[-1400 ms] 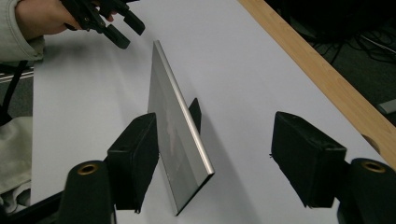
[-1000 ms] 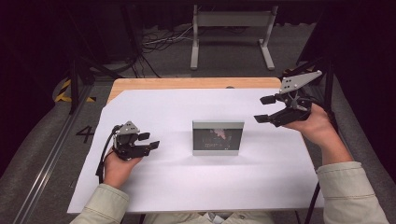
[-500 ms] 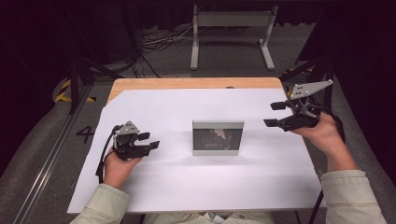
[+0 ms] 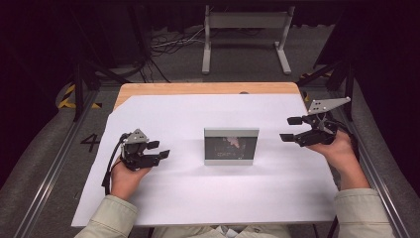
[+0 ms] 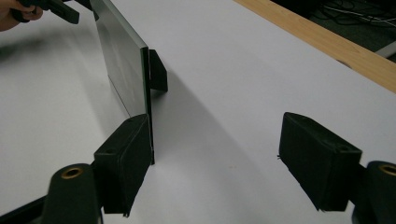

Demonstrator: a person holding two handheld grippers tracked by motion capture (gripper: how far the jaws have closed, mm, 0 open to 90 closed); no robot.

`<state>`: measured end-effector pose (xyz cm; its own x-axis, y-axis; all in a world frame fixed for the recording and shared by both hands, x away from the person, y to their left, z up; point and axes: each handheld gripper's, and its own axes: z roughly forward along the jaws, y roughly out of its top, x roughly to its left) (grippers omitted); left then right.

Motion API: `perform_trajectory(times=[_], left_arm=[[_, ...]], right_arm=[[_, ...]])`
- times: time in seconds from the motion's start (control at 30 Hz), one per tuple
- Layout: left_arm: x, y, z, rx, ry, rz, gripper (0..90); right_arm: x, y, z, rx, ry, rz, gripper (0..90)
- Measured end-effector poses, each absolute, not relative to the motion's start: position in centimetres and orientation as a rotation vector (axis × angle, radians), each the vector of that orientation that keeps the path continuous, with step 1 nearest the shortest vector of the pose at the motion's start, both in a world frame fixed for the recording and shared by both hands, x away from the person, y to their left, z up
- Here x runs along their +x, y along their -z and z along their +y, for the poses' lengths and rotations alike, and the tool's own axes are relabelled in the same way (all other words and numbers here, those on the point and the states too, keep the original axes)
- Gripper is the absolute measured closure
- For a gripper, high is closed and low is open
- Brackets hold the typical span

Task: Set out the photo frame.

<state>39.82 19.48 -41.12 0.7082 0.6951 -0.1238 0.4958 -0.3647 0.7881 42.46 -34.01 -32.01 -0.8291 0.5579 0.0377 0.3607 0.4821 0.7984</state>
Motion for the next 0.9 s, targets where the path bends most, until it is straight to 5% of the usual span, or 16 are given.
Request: perform_trajectory(times=[0.9], left_arm=[[39.8,41.0,19.5,2.05,-0.3,0.89,42.0]], right_arm=[[42.1,37.7,-34.6,0.946,-1.146,2.505,23.0]])
